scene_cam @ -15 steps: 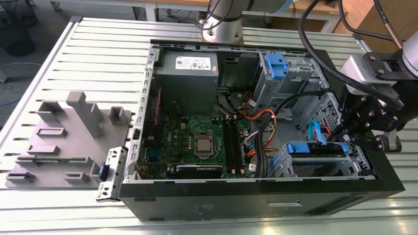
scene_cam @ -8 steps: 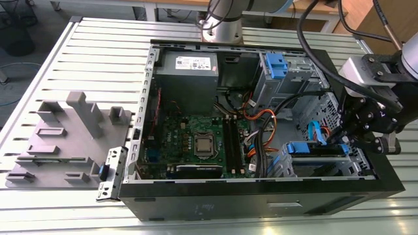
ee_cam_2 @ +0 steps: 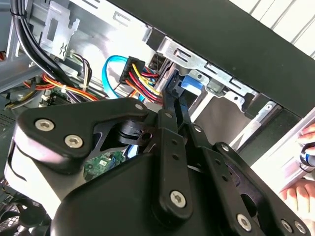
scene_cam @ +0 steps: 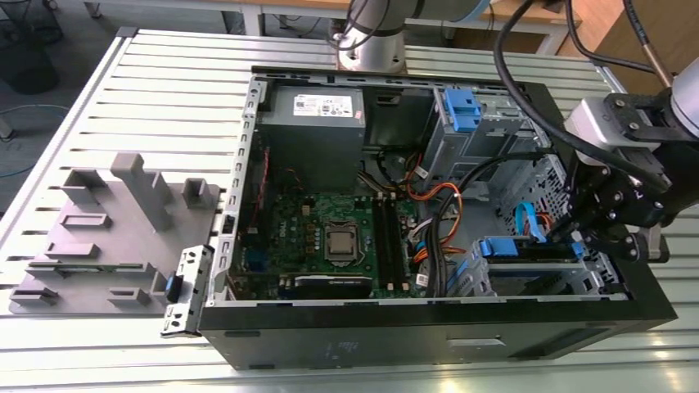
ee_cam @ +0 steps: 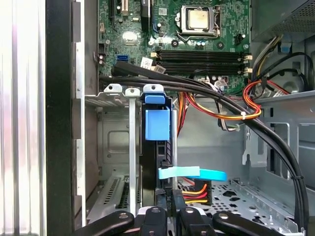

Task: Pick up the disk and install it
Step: 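Insert the second disk wire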

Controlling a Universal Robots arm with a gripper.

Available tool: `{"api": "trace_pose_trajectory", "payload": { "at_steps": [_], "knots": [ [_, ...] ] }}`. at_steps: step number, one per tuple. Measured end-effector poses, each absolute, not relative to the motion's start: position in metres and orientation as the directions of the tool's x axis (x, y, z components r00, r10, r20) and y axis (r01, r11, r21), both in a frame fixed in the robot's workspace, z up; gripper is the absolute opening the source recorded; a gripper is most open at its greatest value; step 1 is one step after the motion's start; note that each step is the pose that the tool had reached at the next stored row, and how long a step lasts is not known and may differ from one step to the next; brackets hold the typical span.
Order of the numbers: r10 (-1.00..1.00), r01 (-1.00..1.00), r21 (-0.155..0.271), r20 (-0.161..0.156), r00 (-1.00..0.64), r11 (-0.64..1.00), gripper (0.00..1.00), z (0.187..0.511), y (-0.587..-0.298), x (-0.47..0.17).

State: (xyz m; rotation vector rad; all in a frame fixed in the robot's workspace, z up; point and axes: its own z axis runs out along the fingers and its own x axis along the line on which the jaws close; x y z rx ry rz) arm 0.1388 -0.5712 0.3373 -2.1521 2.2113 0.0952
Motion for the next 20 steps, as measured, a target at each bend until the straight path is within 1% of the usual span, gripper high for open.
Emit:
{"api": "trace_pose_trajectory", "payload": {
  "at_steps": [20],
  "knots": [
    [-0.996,-0.999,0.006,-0.082,-0.047,0.047,0.17,0.3330,-0.5723,0.1367]
  ]
}}
